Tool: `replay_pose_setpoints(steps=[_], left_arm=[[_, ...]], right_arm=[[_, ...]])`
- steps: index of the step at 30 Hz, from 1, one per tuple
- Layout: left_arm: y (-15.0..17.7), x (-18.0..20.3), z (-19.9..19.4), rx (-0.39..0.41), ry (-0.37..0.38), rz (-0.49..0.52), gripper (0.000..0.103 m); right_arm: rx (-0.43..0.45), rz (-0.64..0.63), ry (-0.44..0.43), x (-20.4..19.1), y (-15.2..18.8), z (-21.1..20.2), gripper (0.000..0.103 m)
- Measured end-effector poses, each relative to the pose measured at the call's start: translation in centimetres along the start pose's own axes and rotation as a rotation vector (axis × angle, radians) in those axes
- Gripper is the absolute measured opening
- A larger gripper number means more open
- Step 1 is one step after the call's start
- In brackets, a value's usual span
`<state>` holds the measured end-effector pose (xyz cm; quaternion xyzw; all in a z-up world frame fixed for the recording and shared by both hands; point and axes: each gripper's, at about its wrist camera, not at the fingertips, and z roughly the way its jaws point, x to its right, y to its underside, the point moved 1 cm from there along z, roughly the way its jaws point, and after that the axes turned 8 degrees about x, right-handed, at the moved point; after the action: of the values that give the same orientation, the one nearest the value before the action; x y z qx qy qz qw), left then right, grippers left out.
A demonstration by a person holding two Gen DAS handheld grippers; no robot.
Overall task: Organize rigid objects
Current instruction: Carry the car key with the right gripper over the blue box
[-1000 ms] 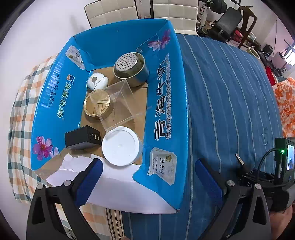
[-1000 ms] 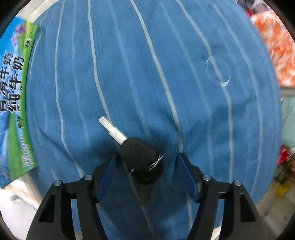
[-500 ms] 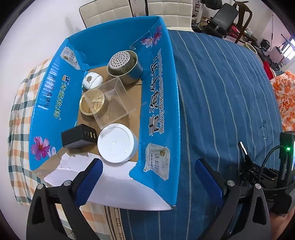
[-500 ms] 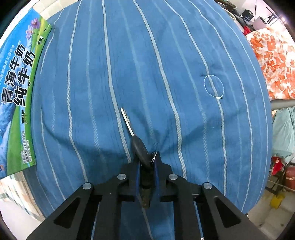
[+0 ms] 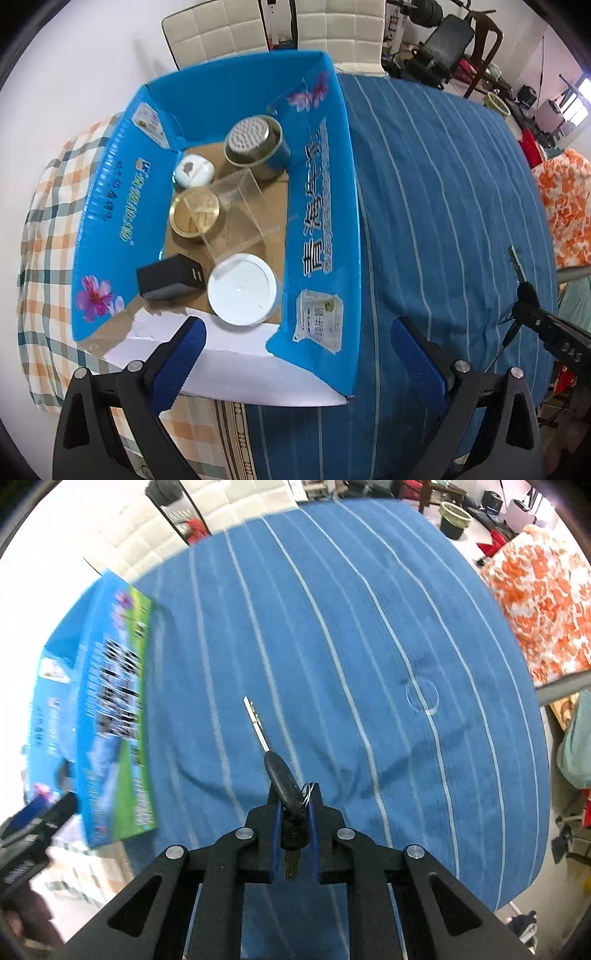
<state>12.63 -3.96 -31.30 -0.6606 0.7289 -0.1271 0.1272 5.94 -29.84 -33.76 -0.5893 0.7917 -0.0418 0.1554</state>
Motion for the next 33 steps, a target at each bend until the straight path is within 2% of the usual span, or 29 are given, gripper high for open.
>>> replay_pose_setpoints(steps=[5, 10, 18, 26, 33], left_arm=[[-1.3, -0.7, -2.0, 0.046, 0.007, -0.010, 0.103], [-2.7, -1.8, -3.9, 0.092, 0.000, -0.011, 0.103], [-4.5, -6.3, -5.5, 0.137, -0.028, -0.029, 0.103], [-6.0, -11.8, -3.5, 0.133, -0.050, -0.061, 0.103], [-7.5, -15.4, -0.3, 0.101, -0.038, -0.086, 0.103]], right_arm=[[0.042, -0.032, -0.075, -2.4, -2.3, -2.7, 0.014], [0.065, -0.080, -0.156, -7.5, -3.8, -4.6, 0.014], [0.083, -0.126, -0.260, -14.1, -6.0, -6.0, 0.014], [0.083, -0.148, -0.296, -20.5, -8.3, -3.8, 0.014], [0.082, -0.159, -0.259, -24.6, -10.7, 0.2, 0.014]])
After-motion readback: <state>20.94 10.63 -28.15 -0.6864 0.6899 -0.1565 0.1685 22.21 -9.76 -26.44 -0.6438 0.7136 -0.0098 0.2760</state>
